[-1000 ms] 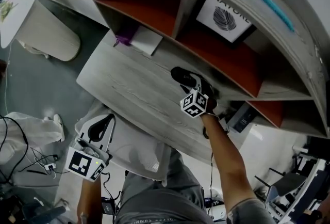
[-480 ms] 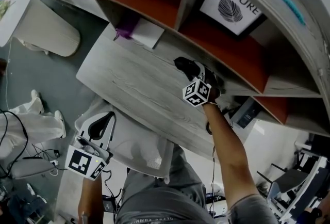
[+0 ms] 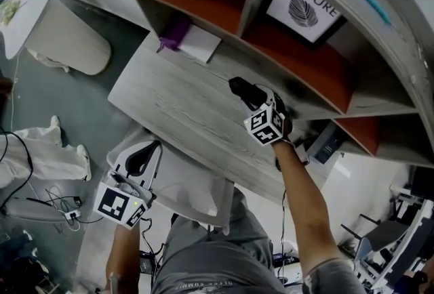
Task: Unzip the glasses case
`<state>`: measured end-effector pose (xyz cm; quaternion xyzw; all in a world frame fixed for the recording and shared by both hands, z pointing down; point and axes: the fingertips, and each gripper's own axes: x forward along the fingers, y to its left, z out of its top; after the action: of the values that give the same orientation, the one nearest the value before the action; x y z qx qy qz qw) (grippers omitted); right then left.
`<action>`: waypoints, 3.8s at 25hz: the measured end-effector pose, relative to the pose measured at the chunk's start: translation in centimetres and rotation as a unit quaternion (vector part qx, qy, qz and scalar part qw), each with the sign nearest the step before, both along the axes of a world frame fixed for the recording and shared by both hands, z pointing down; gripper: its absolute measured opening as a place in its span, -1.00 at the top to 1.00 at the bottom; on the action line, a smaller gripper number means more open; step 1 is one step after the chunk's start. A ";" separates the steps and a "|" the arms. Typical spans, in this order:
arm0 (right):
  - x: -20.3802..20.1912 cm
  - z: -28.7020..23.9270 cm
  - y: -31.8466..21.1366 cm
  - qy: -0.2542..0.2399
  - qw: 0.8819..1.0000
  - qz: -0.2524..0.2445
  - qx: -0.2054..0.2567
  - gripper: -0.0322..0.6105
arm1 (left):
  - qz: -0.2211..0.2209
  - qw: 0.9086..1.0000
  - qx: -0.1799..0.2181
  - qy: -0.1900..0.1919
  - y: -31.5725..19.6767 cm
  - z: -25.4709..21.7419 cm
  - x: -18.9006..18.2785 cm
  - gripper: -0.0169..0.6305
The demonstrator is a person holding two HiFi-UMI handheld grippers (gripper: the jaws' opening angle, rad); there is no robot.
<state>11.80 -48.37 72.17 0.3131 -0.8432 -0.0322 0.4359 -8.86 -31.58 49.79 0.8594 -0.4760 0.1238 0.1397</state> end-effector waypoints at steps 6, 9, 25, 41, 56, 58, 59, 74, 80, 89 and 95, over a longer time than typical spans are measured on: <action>-1.9 -4.6 3.9 -0.034 0.999 -0.011 -0.004 0.11 | 0.009 1.000 0.003 0.014 0.8 -0.5 -0.3 0.95; -3.0 -7.4 6.5 -0.054 0.998 -0.023 -0.008 0.11 | 0.018 1.000 0.002 0.019 1.6 -0.7 -0.5 0.95; -8.8 -24.5 21.2 -0.200 0.976 -0.071 -0.053 0.12 | 0.103 0.989 -0.007 0.102 7.1 -2.6 1.4 0.95; -11.8 -32.2 32.0 -0.211 0.957 -0.170 -0.106 0.12 | 0.314 0.920 0.120 0.202 14.8 -10.0 5.6 0.19; -13.7 -36.8 37.2 -0.314 0.914 -0.226 -0.122 0.08 | 0.363 0.854 0.177 0.329 19.7 -15.7 5.8 0.13; -13.7 -37.5 37.3 -0.338 0.908 -0.223 -0.103 0.06 | 0.345 0.845 0.185 0.363 19.7 -16.6 5.3 0.13; -13.7 -37.7 37.4 -0.349 0.906 -0.220 -0.094 0.02 | 0.336 0.840 0.189 0.383 19.7 -17.2 5.1 0.13; -13.1 -37.2 38.2 -0.496 0.861 -0.100 -0.058 0.09 | 0.234 0.779 0.154 0.561 18.0 -18.7 2.7 0.15; -11.7 -37.0 38.9 -0.434 0.893 -0.113 -0.034 0.10 | 0.298 0.840 0.143 0.430 19.3 -17.6 3.2 0.15; -9.5 -37.1 40.0 -0.383 0.912 -0.148 -0.016 0.10 | 0.352 0.859 0.120 0.351 20.5 -17.1 2.1 0.27; -9.2 -37.6 40.5 -0.378 0.913 -0.151 -0.002 0.10 | 0.379 0.852 0.103 0.347 21.7 -17.0 2.8 0.48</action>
<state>2.62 -7.83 34.55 0.1704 -0.9822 0.0248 0.0750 -6.10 -9.84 32.82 0.9697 -0.0441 -0.1890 0.1484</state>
